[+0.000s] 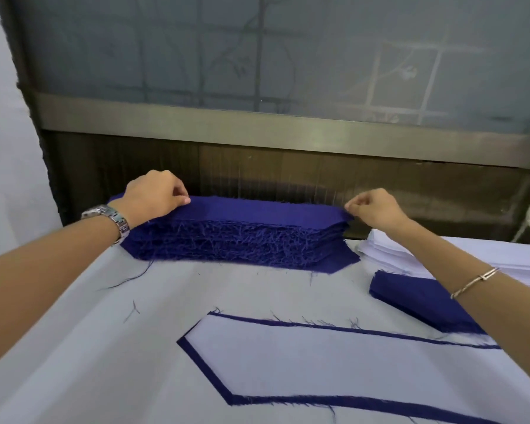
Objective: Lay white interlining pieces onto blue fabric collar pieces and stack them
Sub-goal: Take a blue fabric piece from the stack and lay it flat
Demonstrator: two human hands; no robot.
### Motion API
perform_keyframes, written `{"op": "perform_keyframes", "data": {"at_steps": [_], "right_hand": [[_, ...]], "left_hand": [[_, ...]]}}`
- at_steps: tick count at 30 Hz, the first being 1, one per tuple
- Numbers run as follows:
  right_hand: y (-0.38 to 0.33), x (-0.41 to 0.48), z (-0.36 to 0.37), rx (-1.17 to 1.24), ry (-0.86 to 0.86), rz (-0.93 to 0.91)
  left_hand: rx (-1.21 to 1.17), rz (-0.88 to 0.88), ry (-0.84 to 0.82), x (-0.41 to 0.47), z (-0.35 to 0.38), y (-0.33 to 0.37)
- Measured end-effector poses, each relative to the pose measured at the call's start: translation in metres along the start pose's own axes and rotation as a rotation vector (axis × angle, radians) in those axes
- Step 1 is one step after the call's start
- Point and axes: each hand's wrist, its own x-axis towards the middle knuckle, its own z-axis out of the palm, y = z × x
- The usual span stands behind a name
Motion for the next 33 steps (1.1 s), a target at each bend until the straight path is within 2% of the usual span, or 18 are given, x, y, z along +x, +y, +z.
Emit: {"op": "perform_keyframes", "data": {"at_steps": [3,7,20,26,33], "right_hand": [[-0.007,0.008,0.010,-0.054,-0.023,-0.006],[-0.016,0.013,0.017,-0.008,-0.040,0.011],[-0.017,0.002,0.017,-0.053,0.167,-0.158],[-0.013,-0.001,0.016,-0.118,0.187,-0.229],[-0.010,-0.005,0.018,-0.171,0.228,-0.320]], "left_hand": [[-0.014,0.006,0.009,0.004,0.003,-0.007],[-0.035,0.017,0.039,0.005,0.013,-0.012],[-0.046,0.009,-0.007,0.008,0.009,-0.009],[-0.046,-0.021,-0.052,0.012,0.003,-0.006],[-0.163,-0.008,-0.123,0.023,0.009,-0.012]]}}
